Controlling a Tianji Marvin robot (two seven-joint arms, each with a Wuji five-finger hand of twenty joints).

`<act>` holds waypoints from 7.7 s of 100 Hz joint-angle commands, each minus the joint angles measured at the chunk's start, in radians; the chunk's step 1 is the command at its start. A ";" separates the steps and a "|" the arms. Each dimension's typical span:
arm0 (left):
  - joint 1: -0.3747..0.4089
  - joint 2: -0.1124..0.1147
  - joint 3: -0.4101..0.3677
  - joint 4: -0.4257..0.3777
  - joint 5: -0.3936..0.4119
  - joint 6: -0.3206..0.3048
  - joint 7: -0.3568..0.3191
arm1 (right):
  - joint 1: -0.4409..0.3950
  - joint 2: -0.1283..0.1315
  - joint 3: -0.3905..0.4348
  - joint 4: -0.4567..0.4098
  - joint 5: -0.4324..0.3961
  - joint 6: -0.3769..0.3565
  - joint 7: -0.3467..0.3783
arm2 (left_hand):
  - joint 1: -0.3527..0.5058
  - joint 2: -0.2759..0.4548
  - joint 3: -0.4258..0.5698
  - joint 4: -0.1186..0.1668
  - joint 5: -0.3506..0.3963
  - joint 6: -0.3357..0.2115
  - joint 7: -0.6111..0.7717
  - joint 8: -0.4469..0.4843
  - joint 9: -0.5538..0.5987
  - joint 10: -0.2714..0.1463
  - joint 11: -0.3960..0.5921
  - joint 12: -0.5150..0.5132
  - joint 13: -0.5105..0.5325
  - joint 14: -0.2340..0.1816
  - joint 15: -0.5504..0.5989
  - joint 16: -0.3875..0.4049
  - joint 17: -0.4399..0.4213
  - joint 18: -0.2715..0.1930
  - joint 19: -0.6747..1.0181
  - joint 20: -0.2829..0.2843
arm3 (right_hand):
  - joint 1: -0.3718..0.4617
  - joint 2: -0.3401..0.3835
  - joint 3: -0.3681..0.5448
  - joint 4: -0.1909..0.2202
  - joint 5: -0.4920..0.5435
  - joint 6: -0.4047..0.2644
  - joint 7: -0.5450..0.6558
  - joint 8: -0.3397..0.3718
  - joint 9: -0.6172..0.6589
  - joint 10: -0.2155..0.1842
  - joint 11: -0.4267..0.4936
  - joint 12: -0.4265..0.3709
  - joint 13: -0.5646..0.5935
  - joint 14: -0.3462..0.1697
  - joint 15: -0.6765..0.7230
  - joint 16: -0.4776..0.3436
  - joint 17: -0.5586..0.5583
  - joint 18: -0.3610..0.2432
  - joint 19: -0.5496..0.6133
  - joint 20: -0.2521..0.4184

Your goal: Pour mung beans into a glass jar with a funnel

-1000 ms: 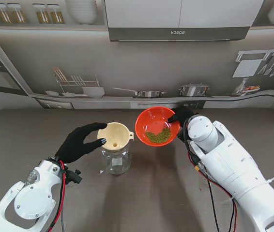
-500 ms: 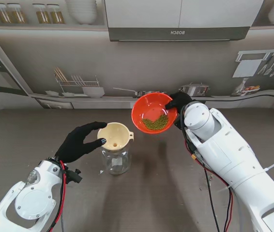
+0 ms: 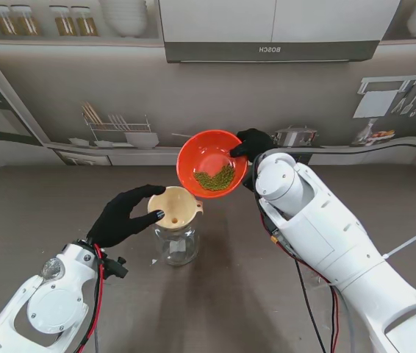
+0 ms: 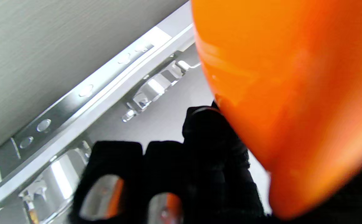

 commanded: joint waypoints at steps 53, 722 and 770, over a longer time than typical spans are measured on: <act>0.002 -0.007 0.004 -0.003 -0.007 0.007 -0.014 | 0.008 -0.068 -0.098 -0.022 -0.117 -0.008 -0.141 | 0.010 0.041 -0.018 0.029 -0.002 -0.006 -0.002 -0.005 0.012 -0.004 -0.012 -0.005 -0.020 -0.013 -0.027 0.006 -0.021 -0.013 -0.034 0.013 | 0.092 0.031 0.094 0.014 0.025 -0.062 0.022 0.036 0.109 0.109 -0.017 0.003 0.022 -0.126 0.105 0.021 0.064 -0.123 0.196 0.016; -0.003 -0.007 0.017 0.001 -0.017 0.026 -0.021 | -0.236 0.045 0.059 0.169 -0.250 -0.206 -0.103 | 0.016 0.074 -0.035 0.033 0.026 0.008 0.005 -0.003 0.018 0.000 -0.012 -0.006 -0.027 -0.022 -0.037 0.001 -0.035 -0.013 -0.038 0.016 | 0.061 0.047 0.097 0.003 -0.034 -0.083 0.062 0.023 0.073 0.083 0.004 0.007 0.023 -0.139 0.107 0.031 0.065 -0.155 0.194 0.013; -0.002 -0.007 0.018 -0.002 -0.016 0.033 -0.023 | -0.241 0.068 0.042 0.162 -0.310 -0.196 -0.061 | 0.018 0.079 -0.035 0.033 0.030 0.007 0.006 -0.003 0.020 -0.001 -0.012 -0.006 -0.027 -0.022 -0.038 0.001 -0.036 -0.013 -0.038 0.017 | 0.045 0.085 0.041 0.024 -0.087 -0.106 0.070 -0.017 -0.013 0.064 -0.006 -0.043 0.021 -0.027 -0.063 -0.087 0.023 0.006 -0.002 -0.066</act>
